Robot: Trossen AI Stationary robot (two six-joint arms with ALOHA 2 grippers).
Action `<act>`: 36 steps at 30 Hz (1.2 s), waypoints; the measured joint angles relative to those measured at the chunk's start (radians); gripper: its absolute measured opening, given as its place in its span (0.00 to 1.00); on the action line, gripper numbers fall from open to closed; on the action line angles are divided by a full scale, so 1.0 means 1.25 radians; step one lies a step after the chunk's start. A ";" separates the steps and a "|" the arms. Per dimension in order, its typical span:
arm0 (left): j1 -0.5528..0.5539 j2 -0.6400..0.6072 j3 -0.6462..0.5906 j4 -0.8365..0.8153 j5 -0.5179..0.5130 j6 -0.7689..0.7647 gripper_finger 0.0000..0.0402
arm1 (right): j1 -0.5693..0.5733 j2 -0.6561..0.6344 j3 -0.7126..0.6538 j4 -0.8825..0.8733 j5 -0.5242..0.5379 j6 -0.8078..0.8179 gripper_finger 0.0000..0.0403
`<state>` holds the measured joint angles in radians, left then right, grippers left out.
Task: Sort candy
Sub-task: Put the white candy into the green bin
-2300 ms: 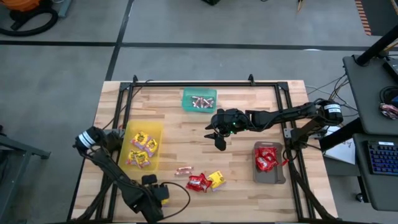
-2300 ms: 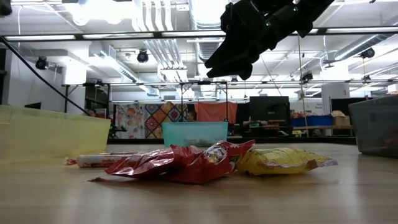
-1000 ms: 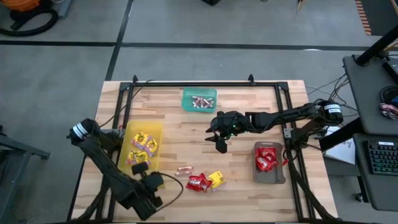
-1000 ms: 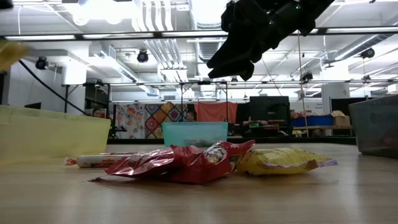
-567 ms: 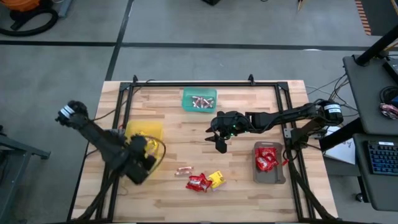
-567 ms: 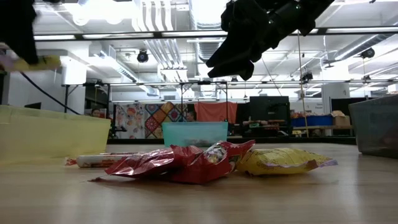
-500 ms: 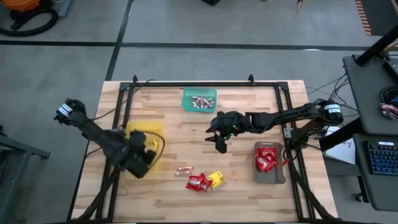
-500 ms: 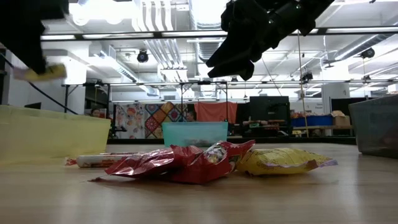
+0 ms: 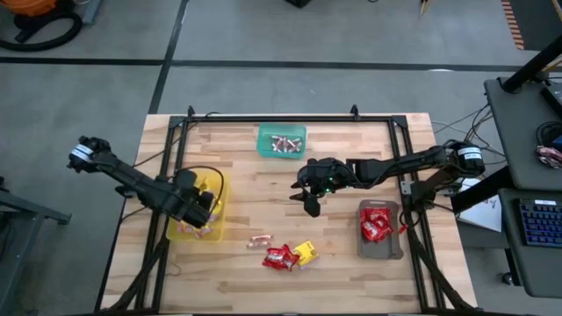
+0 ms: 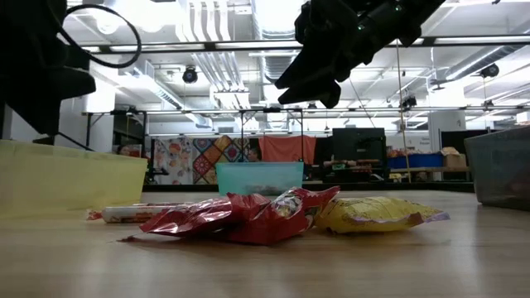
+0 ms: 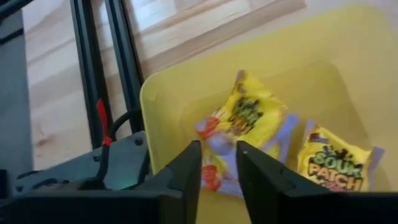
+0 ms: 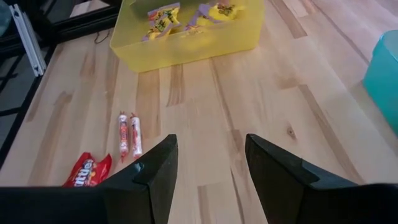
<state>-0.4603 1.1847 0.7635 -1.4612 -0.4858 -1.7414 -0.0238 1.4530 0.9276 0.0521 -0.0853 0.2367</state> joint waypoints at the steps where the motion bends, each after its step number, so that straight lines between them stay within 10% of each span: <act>1: 0.000 -0.003 0.001 0.001 0.000 -0.008 0.23 | 0.000 0.000 0.000 0.000 0.000 0.000 0.45; 9: -0.021 0.024 0.078 0.151 -0.140 0.101 0.36 | 0.005 0.002 0.000 -0.004 0.000 0.063 0.45; 23: -0.082 0.225 0.191 0.645 -0.194 0.928 0.33 | 0.116 0.059 0.000 -0.026 0.035 0.041 0.45; 36: -0.073 0.437 0.188 0.822 -0.081 1.016 0.26 | 0.195 0.006 0.000 -0.132 0.111 0.054 0.45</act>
<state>-0.5512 1.7315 0.9985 -0.4335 -0.5869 -0.4719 0.2194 1.4606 0.9277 -0.1130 0.0536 0.3046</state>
